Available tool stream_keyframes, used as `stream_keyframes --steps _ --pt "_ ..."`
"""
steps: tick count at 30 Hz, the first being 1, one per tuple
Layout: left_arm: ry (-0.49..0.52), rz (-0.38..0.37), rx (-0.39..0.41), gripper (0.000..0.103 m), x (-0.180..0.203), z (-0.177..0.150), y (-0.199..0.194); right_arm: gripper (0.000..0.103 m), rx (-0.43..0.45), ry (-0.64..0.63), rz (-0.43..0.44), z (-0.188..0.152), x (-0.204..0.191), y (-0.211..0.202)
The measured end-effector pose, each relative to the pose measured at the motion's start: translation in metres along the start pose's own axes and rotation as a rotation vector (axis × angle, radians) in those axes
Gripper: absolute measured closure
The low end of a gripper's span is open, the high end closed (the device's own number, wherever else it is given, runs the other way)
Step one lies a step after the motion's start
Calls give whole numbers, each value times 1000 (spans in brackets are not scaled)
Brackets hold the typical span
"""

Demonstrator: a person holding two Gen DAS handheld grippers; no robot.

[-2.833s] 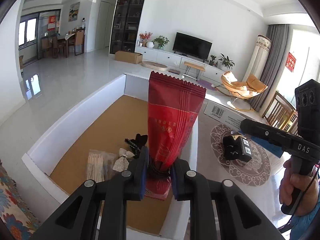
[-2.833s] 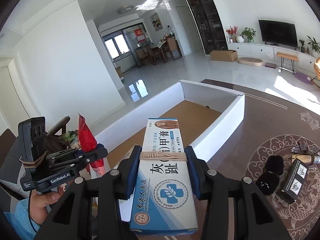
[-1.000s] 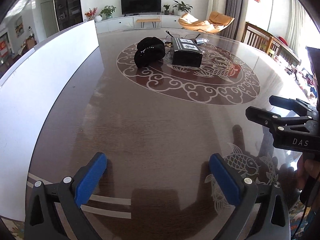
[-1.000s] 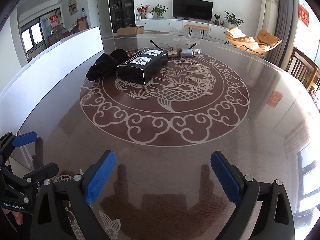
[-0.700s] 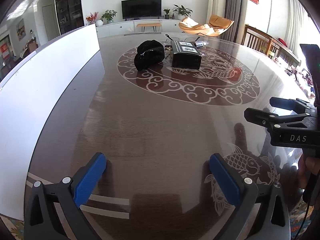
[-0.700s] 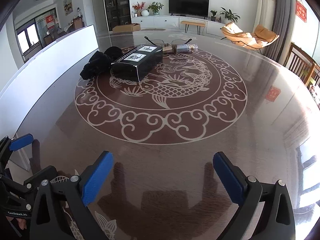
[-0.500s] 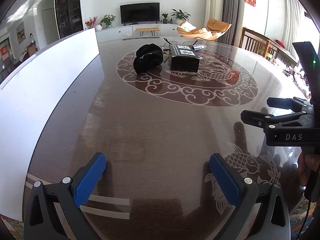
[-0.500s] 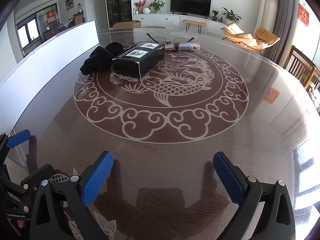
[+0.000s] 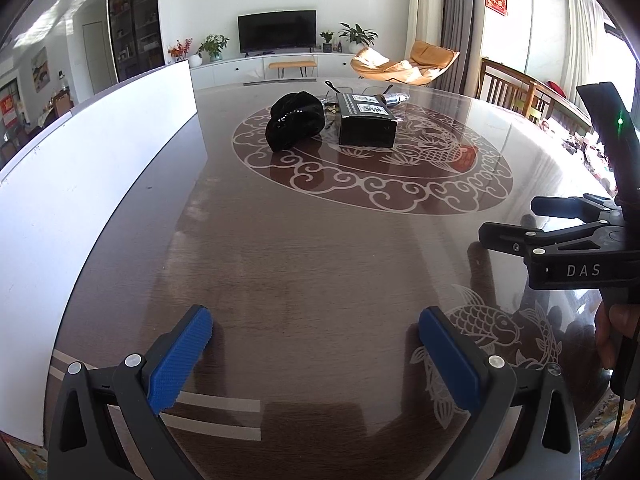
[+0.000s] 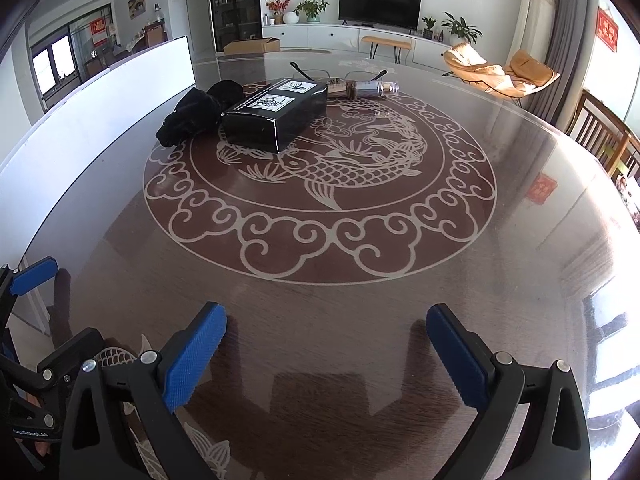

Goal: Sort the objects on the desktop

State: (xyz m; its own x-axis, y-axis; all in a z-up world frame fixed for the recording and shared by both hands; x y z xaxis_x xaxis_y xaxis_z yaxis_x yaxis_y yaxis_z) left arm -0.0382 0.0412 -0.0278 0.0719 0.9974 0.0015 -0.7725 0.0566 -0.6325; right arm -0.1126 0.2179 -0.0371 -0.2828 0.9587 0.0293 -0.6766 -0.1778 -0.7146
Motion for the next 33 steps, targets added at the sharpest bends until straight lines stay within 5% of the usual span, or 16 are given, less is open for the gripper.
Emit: stream_keyframes --steps 33 --pt "0 0 1 0 1 -1 1 1 -2 5 1 0 1 1"
Point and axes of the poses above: each gripper's, at about its wrist camera, not at the fingertips, and y roughly the way its jaws point, x to its right, z to its top, the point moved 5 cm from there along y, roughly the way its jaws point, and after that the axes turned 8 degrees about x, right-handed, at the moved point
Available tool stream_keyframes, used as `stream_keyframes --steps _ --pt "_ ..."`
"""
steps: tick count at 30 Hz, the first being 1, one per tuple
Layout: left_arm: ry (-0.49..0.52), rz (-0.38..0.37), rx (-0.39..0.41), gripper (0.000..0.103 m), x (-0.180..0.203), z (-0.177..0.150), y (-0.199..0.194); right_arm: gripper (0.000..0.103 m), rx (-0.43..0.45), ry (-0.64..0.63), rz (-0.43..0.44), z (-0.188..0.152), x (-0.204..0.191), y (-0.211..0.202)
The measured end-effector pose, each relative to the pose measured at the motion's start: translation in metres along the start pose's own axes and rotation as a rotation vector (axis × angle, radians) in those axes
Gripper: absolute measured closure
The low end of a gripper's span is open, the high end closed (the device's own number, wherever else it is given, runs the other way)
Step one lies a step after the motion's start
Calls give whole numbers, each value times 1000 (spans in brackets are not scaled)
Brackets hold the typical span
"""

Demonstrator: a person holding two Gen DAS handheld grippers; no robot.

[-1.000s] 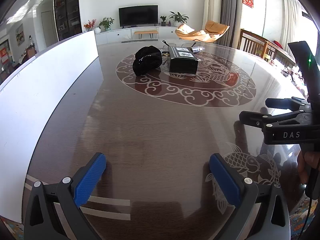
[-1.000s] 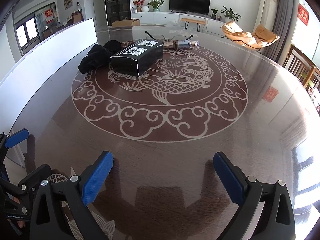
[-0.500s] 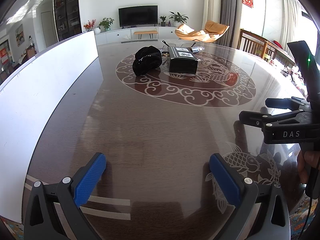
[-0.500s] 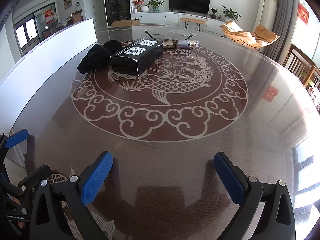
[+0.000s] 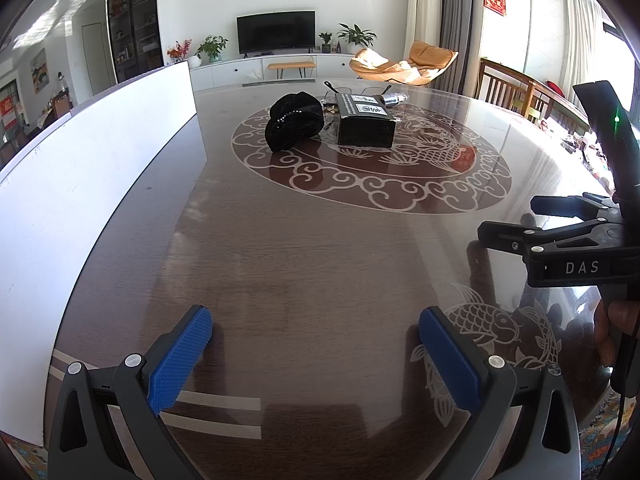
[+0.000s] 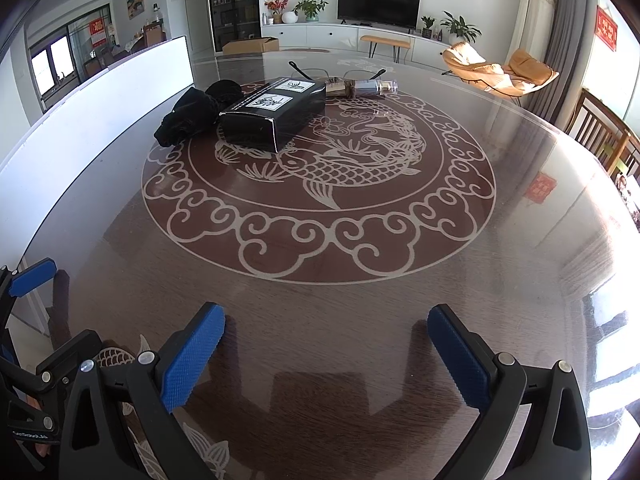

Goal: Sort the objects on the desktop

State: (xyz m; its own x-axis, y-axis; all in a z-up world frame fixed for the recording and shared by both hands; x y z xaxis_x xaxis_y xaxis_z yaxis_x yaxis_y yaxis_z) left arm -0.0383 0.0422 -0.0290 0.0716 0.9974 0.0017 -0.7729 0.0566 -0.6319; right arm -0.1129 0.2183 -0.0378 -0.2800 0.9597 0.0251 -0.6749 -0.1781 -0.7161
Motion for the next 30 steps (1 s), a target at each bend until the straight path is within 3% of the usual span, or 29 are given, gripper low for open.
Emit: stream_keyframes --steps 18,30 --pt "1 -1 1 0 1 0 0 0 -11 17 14 2 -1 3" --pt "2 -2 3 0 2 0 1 0 -36 -91 118 73 -57 73"
Point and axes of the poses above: each gripper's, at about its wrist camera, not at the fingertips, and y roughly the way its jaws point, x to its right, z to its top, the point moved 5 cm from there along y, roughly the way its jaws point, and after that the axes turned 8 degrees about x, right-handed, at the moved point
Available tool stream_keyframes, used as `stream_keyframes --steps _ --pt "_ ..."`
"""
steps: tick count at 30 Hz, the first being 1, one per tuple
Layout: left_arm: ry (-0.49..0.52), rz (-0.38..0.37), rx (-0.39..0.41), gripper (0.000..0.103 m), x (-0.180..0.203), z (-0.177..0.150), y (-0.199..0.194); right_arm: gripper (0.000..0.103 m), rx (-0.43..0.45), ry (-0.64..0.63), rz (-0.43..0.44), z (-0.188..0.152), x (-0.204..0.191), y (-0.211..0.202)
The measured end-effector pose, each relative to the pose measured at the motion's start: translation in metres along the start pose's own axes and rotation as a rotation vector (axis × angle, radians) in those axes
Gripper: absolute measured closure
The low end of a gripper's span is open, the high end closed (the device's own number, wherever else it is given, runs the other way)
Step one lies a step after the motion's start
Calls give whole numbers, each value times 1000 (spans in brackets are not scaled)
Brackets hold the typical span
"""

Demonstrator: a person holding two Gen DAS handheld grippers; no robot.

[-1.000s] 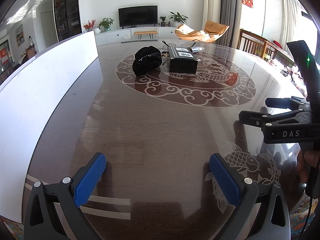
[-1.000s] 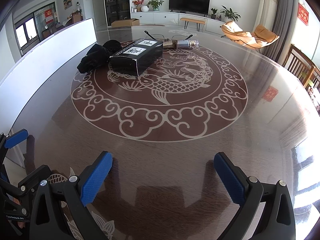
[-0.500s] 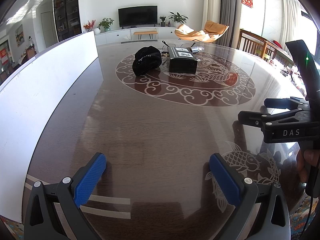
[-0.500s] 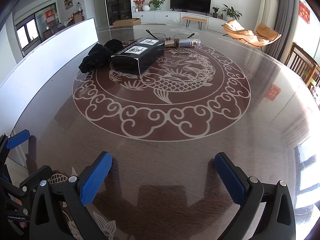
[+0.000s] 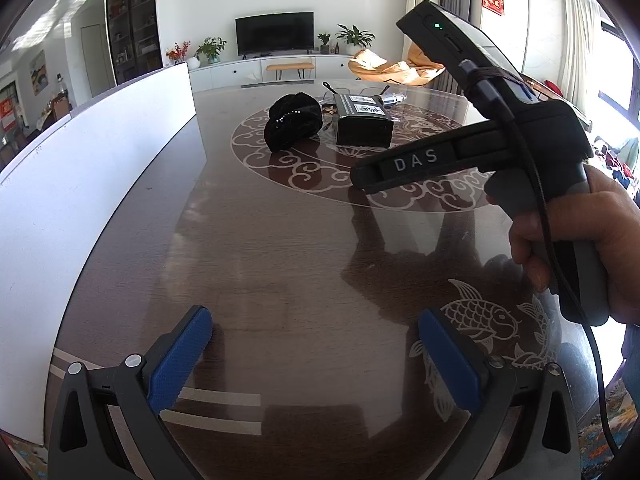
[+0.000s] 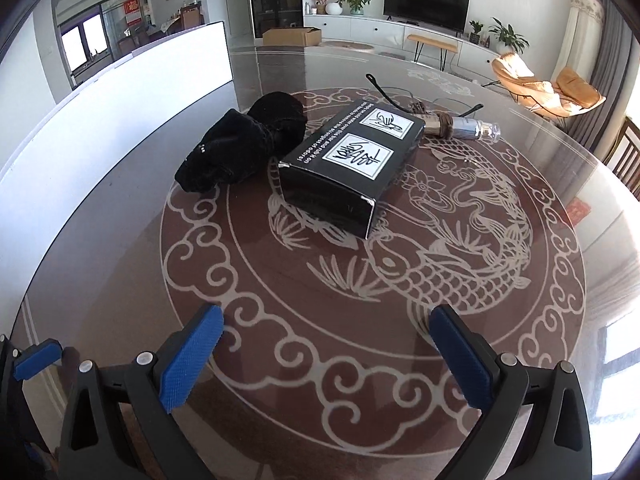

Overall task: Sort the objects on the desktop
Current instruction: 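Grasp the black printed box with the right gripper and lift it, then grasp the black knit hat with the left gripper while the right gripper holds the black box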

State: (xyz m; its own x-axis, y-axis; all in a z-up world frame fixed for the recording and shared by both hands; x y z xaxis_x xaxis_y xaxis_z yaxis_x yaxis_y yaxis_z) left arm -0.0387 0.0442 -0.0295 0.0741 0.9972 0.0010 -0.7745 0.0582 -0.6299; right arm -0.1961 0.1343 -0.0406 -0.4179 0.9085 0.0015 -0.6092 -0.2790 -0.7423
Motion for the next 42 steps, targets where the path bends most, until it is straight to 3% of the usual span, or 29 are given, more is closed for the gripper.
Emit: stream_keyframes --steps 6,14,17,18,22,38,39,40,42 --pt "0 0 0 0 0 0 0 0 -2 40 -36 39 1 36" --pt "0 -1 1 0 1 0 0 2 34 115 -82 62 24 53" --pt "0 -1 1 0 1 1 1 24 66 128 -81 66 31 50" --pt "0 -1 1 0 1 1 1 38 74 122 -83 66 31 48" --pt "1 -2 1 0 1 1 1 43 80 122 -88 61 37 41" --pt "1 -5 4 0 2 3 7 43 83 181 -142 -60 92 -71" --pt "1 -5 3 0 2 4 8 39 84 185 -147 -62 92 -73" --pt "1 -5 3 0 2 4 8 27 76 186 -155 -62 92 -72" --pt "3 -5 4 0 2 3 8 14 53 174 -165 -64 93 -67"
Point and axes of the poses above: each gripper's, at about its wrist camera, not at the fingertips, and y roughly the way its jaws point, x to its right, z to its top, the point moved 5 cm from there along y, roughly the way its jaws point, and after that the axes turned 8 degrees about x, right-handed, at the moved point
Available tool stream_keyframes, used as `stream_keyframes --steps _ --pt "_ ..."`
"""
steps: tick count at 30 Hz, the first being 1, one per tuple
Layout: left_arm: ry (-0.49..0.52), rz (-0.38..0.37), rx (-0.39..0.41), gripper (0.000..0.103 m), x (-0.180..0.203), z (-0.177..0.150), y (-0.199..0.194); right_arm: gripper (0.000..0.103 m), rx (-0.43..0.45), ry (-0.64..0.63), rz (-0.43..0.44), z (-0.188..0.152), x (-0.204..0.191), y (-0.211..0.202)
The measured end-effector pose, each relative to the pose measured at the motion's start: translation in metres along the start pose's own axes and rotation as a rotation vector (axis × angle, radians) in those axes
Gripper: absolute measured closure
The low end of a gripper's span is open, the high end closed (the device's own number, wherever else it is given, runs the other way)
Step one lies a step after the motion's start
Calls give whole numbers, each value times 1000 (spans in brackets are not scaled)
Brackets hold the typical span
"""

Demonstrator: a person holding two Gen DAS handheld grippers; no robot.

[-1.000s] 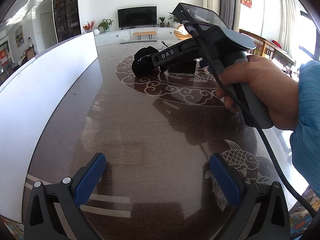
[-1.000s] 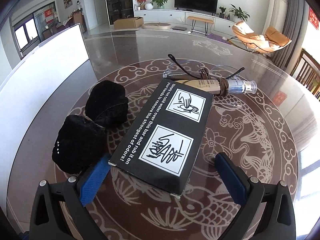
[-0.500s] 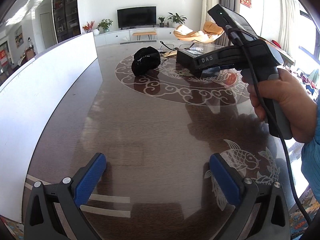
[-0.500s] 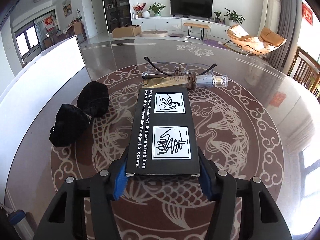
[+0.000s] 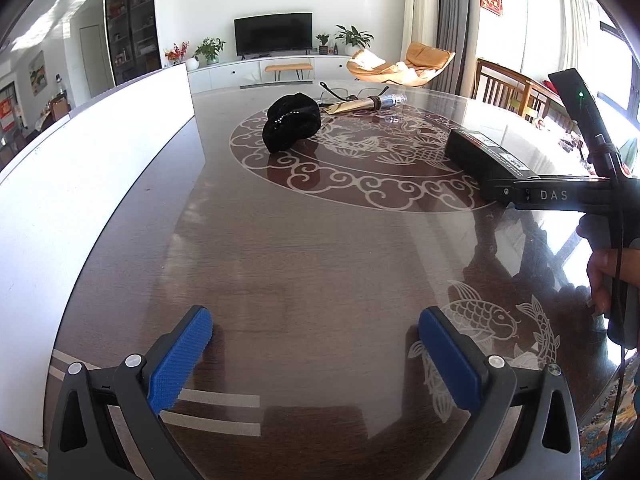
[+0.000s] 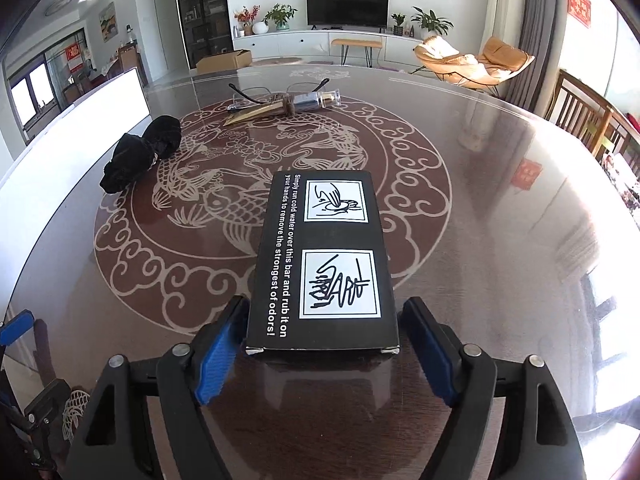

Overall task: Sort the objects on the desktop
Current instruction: 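Grasp the black knit hat with the left gripper while the right gripper holds the black box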

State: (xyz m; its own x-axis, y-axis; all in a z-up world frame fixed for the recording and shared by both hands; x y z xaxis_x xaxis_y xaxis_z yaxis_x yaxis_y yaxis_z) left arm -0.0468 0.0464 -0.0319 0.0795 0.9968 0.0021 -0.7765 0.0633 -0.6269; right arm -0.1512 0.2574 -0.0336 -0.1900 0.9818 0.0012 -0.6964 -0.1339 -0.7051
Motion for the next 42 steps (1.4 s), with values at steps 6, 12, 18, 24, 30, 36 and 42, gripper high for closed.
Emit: stream_keyframes --steps 6,12,18,24,30,36,42 --pt "0 0 0 0 0 -1 1 8 -12 -27 21 1 -7 3" --pt "0 -1 1 0 0 -1 1 4 -16 -27 5 2 -5 5" --pt "1 -1 1 0 0 -1 1 1 -15 -38 -15 4 -6 4" --pt "0 0 1 0 1 -1 1 0 -15 -38 -15 4 -6 5" --pt "1 0 1 0 1 -2 1 0 -16 -36 -13 4 -6 5" --pt "-1 3 1 0 0 -1 3 0 -17 -36 -9 4 -6 5" --pt "-8 4 -71 0 0 1 5 0 -18 -38 -4 5 -8 7"
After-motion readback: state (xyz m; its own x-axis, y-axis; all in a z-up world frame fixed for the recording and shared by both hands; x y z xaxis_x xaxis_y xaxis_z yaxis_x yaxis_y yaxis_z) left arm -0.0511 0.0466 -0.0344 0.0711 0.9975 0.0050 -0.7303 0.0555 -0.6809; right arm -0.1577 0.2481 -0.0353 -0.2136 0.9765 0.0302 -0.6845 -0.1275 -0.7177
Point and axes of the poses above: each gripper's, at about its wrist camera, not at the fingertips, and y roughly the way its jaws point, x to its right, z to its top, the point moved 5 cm from there along y, roughly the way its jaws point, and after that the axes turned 8 degrees about x, right-handed, at the moved point
